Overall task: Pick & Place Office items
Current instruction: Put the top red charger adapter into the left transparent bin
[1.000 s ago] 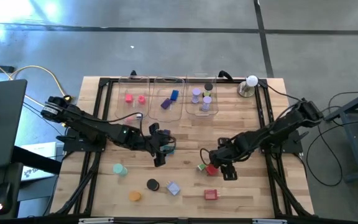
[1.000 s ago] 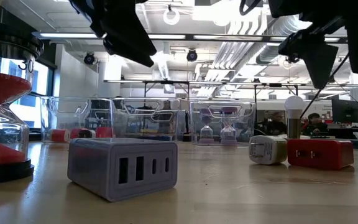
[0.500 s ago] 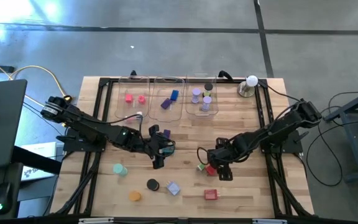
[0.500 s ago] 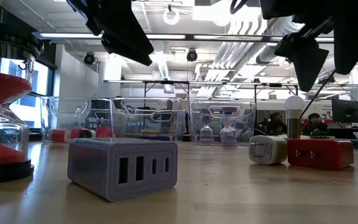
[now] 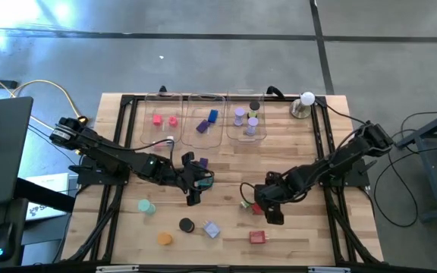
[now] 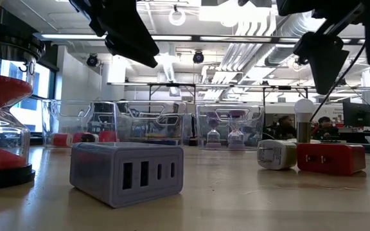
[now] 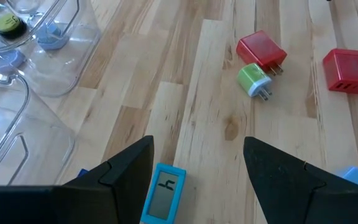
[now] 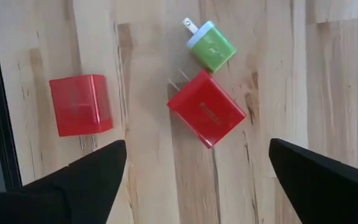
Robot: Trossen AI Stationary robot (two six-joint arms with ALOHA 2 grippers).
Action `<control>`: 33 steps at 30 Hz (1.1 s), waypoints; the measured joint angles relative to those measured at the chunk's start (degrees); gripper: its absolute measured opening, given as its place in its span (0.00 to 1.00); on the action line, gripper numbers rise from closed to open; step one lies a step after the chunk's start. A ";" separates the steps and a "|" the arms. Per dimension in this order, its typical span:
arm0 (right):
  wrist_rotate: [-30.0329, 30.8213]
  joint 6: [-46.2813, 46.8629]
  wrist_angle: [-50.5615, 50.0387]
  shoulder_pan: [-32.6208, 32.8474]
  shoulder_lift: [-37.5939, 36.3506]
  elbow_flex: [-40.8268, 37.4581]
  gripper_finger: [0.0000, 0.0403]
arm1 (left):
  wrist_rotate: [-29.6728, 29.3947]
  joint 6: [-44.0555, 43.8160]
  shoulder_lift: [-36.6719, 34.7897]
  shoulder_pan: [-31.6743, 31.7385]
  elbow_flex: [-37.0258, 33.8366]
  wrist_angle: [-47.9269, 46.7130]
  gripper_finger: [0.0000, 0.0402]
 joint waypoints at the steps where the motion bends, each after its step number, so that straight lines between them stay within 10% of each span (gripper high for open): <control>1: 0.14 -0.91 0.02 0.28 0.00 0.00 0.94 | 0.00 0.00 0.00 0.00 0.00 0.01 0.60; 33: 6.39 -18.66 4.64 2.76 10.14 -0.07 0.86 | 0.39 -0.83 4.42 -3.70 0.06 14.52 0.60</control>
